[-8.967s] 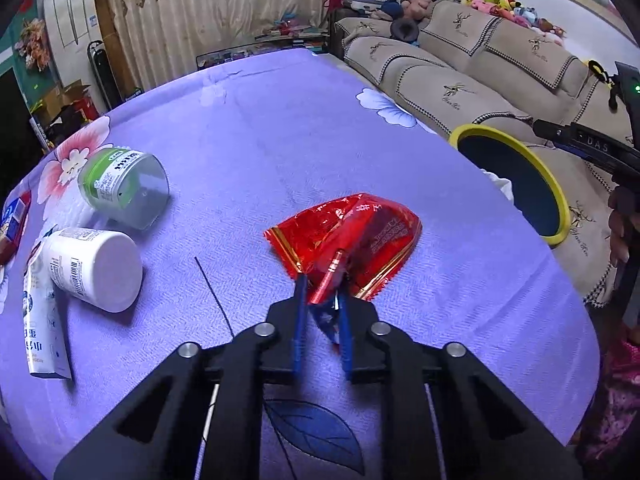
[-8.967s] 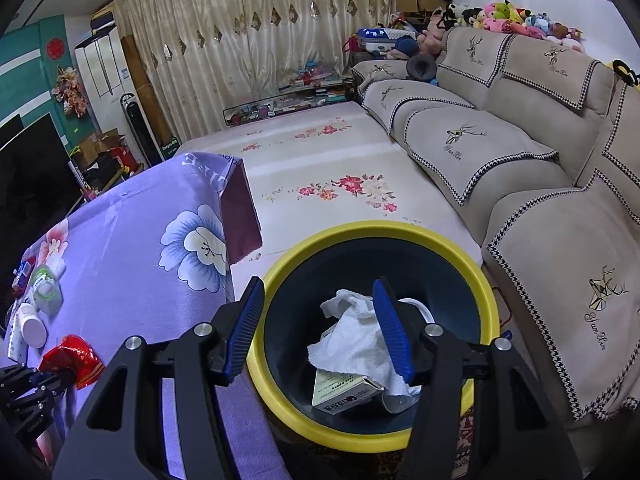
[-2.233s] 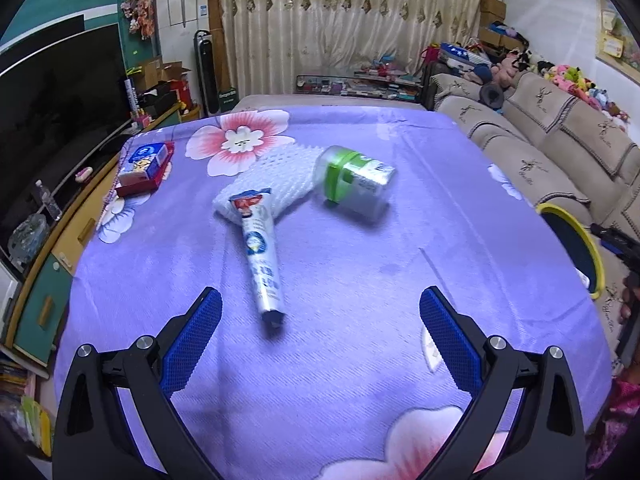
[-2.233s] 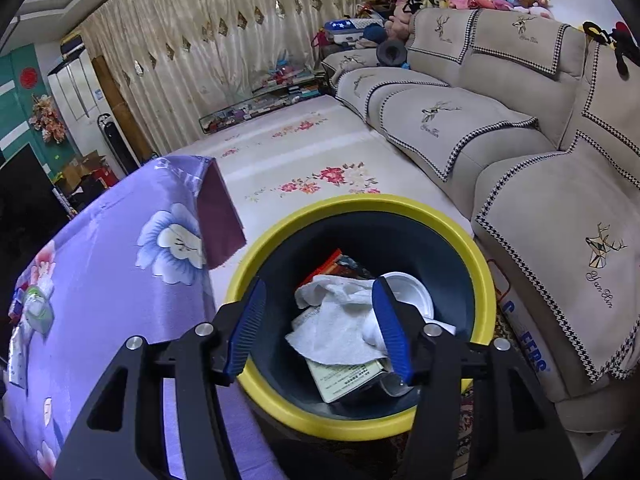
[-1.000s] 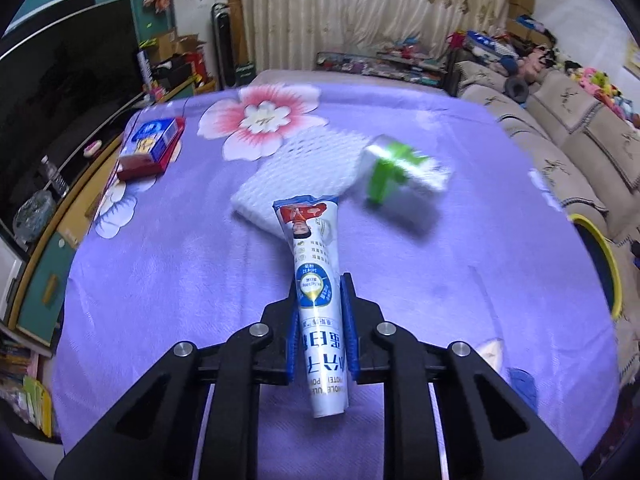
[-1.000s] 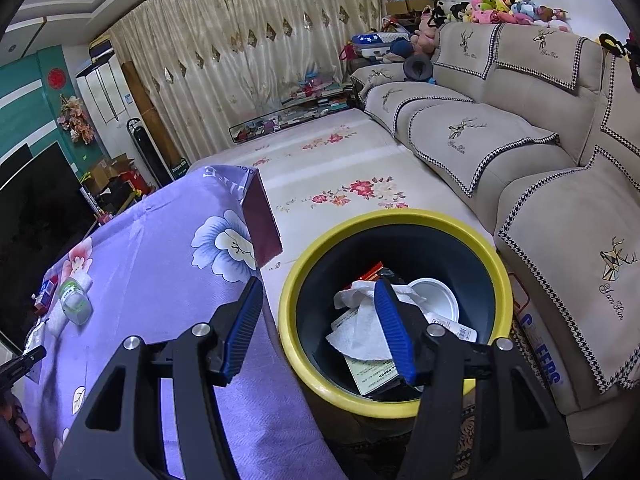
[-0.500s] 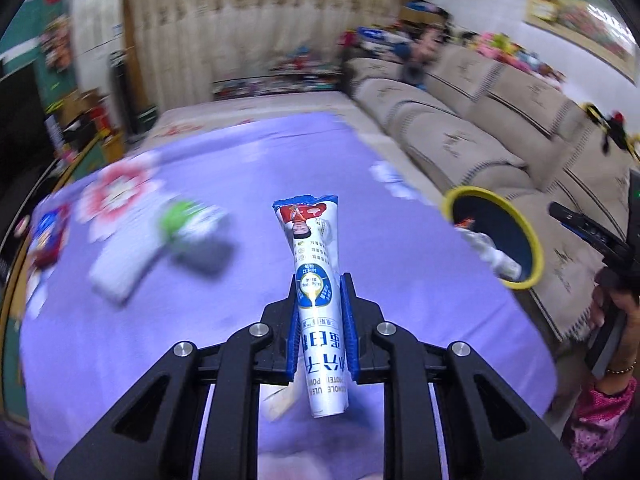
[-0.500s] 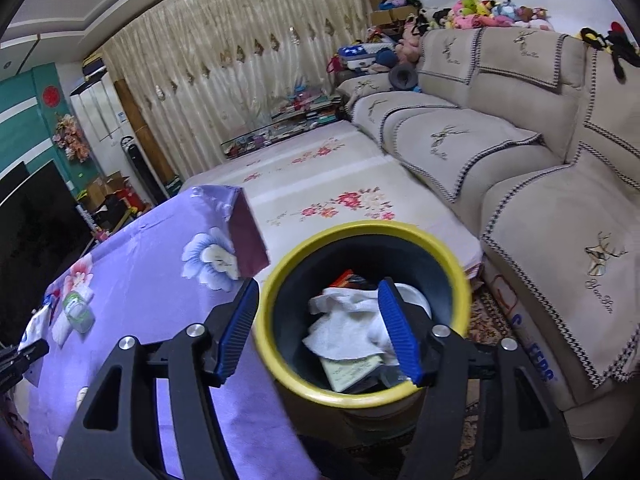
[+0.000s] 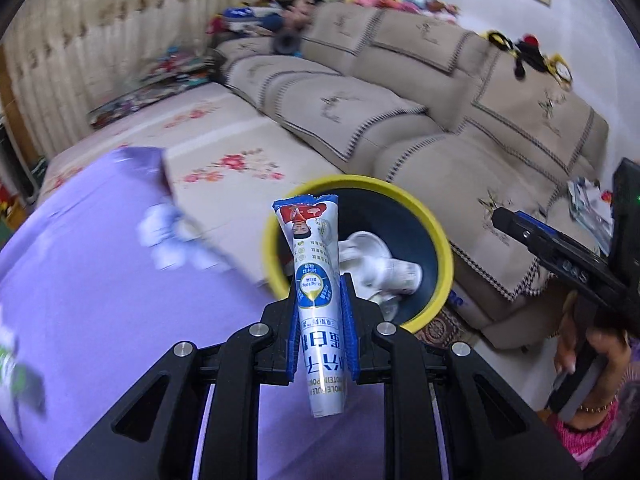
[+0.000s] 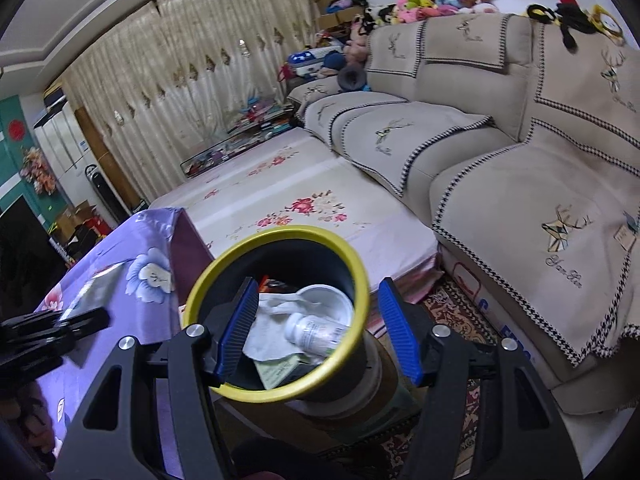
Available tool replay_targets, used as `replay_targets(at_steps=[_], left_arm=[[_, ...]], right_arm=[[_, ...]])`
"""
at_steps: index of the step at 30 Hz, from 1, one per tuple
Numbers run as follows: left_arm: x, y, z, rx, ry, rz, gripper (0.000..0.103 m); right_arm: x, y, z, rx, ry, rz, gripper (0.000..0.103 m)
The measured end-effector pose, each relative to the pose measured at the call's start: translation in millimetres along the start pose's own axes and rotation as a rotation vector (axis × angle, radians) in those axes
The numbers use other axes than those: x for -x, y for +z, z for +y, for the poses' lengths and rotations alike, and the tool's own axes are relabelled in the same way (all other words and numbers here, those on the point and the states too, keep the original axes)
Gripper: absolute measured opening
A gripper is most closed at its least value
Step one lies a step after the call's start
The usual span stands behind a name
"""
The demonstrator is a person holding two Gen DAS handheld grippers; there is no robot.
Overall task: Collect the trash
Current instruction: 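Carry the toothpaste tube over the bin and open the left gripper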
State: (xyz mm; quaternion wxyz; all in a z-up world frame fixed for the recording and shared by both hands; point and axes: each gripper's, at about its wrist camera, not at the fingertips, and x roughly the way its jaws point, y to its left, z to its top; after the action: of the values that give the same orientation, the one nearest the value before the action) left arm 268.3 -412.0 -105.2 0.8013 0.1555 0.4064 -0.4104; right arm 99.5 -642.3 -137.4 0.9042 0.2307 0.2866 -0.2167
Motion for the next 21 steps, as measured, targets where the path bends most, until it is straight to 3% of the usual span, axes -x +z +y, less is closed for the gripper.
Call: replay_targets(at_steps=[8,10,12,16,21], left_arm=[[-80,36,-43,-0.043,-0.038,0.075,0.019],[-94,42,-50,-0.047,-0.031,0.08,0.027],[-102,44,-51,-0.042,-0.01,0.08,0.047],[-86,45,-47,-0.035,-0.003,0.033,0.057],[-34,28,-27,-0.001,-0.001,-0.044,0.073]], right_arm=[[0,-3,-33,-0.047,-0.028,0.003,0.06],[0,-4,-38,-0.055,-0.032,0.006,0.06],[0,-5,-41,-0.06,-0.034,0.008,0.06],[1,-6,-39,-0.056,-0.033,0.012,0.06],[0,-7,-30,-0.041,-0.021,0.019,0.06]])
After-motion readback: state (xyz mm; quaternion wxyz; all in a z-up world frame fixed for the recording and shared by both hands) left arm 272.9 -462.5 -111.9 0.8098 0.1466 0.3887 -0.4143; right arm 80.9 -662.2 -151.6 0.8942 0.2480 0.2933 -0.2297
